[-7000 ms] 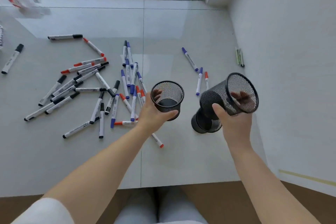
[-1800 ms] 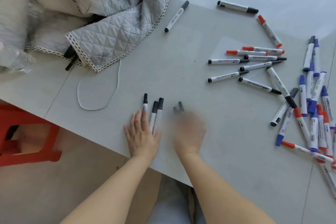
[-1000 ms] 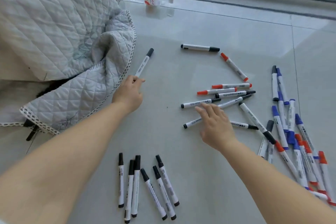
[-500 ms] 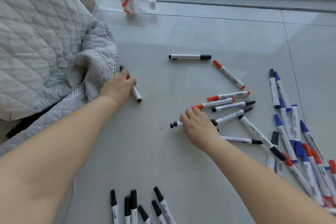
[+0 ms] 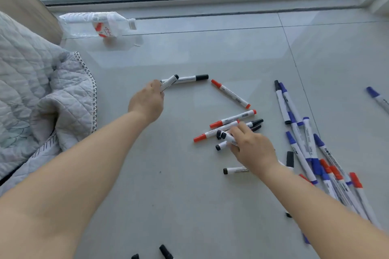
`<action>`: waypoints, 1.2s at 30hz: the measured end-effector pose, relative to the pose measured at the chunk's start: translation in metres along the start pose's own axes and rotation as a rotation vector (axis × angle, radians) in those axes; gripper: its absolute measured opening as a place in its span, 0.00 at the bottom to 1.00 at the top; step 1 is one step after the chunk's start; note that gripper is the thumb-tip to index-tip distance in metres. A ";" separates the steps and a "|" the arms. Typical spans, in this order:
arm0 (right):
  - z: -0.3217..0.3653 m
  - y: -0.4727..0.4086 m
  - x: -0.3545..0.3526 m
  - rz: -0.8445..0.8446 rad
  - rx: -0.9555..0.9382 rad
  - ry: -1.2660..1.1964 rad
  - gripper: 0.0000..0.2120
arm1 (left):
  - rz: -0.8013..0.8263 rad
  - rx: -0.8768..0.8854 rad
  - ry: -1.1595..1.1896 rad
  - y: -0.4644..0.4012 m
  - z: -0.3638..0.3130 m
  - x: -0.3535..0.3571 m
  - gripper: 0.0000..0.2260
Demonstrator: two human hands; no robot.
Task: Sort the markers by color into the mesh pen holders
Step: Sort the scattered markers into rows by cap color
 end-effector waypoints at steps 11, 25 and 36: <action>-0.079 0.038 0.020 0.408 0.245 0.059 0.10 | 0.078 0.064 -0.257 -0.061 -0.063 0.023 0.16; -0.041 0.045 0.017 0.449 0.052 -0.116 0.10 | -0.011 -0.117 0.198 0.038 -0.051 0.032 0.07; -0.005 0.112 0.034 0.487 0.383 -0.264 0.09 | 0.114 -0.314 0.551 0.174 -0.064 0.057 0.08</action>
Point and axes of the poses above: each hand's wrist, its own y-axis away from the middle knuckle, its own x-axis out of the palm, z = x × y, the point moved 5 cm from there along -y, towards the middle knuckle, and after that the axes turned 2 degrees about -x, right-handed, at the moved point
